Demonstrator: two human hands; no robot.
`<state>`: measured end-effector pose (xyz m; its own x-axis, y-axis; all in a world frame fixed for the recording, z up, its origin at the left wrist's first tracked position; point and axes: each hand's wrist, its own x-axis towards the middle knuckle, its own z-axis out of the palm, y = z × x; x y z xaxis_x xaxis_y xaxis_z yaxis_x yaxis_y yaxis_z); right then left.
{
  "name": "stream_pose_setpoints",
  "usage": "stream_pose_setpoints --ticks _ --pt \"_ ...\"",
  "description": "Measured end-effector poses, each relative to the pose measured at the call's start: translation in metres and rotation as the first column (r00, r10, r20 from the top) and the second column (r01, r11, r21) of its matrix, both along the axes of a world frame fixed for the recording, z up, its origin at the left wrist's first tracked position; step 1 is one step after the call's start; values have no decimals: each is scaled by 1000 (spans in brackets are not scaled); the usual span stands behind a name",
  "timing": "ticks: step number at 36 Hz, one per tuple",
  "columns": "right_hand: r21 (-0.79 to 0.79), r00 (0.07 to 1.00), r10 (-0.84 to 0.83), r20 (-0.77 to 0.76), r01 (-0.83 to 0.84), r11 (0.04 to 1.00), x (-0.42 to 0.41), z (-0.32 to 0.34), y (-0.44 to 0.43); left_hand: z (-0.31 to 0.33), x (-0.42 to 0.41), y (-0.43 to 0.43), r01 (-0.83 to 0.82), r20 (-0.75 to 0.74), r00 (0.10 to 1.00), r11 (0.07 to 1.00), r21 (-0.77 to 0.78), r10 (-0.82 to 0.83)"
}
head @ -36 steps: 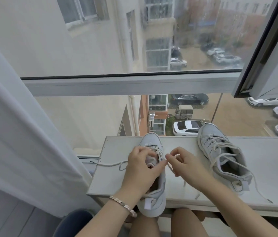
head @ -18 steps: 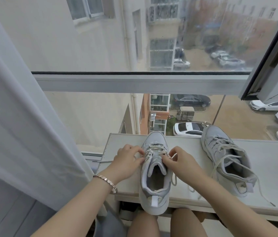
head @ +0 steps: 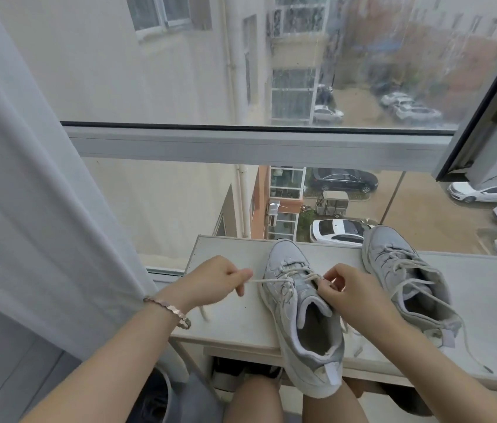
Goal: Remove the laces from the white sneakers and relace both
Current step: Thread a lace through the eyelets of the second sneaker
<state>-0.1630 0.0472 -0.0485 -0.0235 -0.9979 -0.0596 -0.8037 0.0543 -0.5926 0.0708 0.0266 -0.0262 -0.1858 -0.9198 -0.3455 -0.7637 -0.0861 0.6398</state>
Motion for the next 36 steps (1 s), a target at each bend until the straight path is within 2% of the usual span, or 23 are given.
stream_pose_setpoints --ticks 1,2,3,5,6,8,9,11,13,15,16,18,20,21,25,26,27,28,29,31,33,34,36 --pt "-31 997 -1 -83 -2 1000 0 0 1 5 -1 0 -77 -170 982 995 65 87" --pt "-104 986 3 -169 -21 994 2 0 2 9 -3 0 -136 -396 897 974 181 199" --pt "-211 980 16 -199 -59 976 5 3 3 14 -7 0 -137 -602 738 941 310 306" --pt "-359 986 126 -112 -158 920 18 12 7 25 -19 1 -39 -807 384 881 472 449" --pt "-344 977 215 -12 -206 916 27 18 9 29 -26 2 7 -840 251 866 499 482" --pt "-163 906 345 246 -312 936 45 29 15 37 -40 1 44 -850 64 850 525 523" --pt "-75 855 363 371 -362 929 52 32 18 39 -46 1 37 -841 -2 840 541 542" --pt "-30 773 365 518 -410 912 61 34 20 41 -53 -3 -2 -819 -102 823 568 565" --pt "-3 708 316 632 -406 914 61 37 20 40 -52 -8 -46 -804 -148 808 587 576" --pt "77 659 205 724 -372 925 53 43 18 37 -42 -13 -97 -802 -119 797 596 585" --pt "112 636 147 757 -349 931 47 46 16 34 -35 -15 -140 -806 -62 794 591 589" --pt "149 642 94 761 -314 938 31 51 10 24 -22 -20 -276 -792 122 787 552 599" --pt "154 730 112 674 -287 945 16 56 5 11 -12 -23 -404 -718 318 773 488 619" --pt "148 767 130 629 -282 948 10 57 3 5 -8 -24 -450 -675 380 764 462 632" --pt "164 804 115 584 -256 953 -5 54 -2 -12 -3 -25 -545 -571 460 724 423 680" --pt "149 819 131 558 -255 955 -6 52 -2 -16 -6 -24 -570 -524 550 751 334 651" --pt "129 839 158 521 -261 957 -5 50 -2 -18 -9 -21 -576 -425 681 794 191 596" --pt "103 860 193 472 -271 957 -2 48 -1 -19 -13 -19 -548 -280 801 836 12 529" --pt "72 878 230 419 -285 956 1 47 0 -17 -17 -16 -479 -181 875 860 -176 449" --pt "0 897 269 351 -288 958 9 44 0 -4 -31 -3 -359 -214 932 815 -454 292" --pt "-87 915 244 322 -228 970 19 40 0 8 -44 11 -322 -235 946 744 -585 225" --pt "-133 925 218 310 -185 974 24 38 -1 12 -48 16 -322 -240 945 751 -577 221" --pt "-228 941 185 283 -122 966 32 34 -1 18 -55 22 -321 -289 933 854 -409 213"
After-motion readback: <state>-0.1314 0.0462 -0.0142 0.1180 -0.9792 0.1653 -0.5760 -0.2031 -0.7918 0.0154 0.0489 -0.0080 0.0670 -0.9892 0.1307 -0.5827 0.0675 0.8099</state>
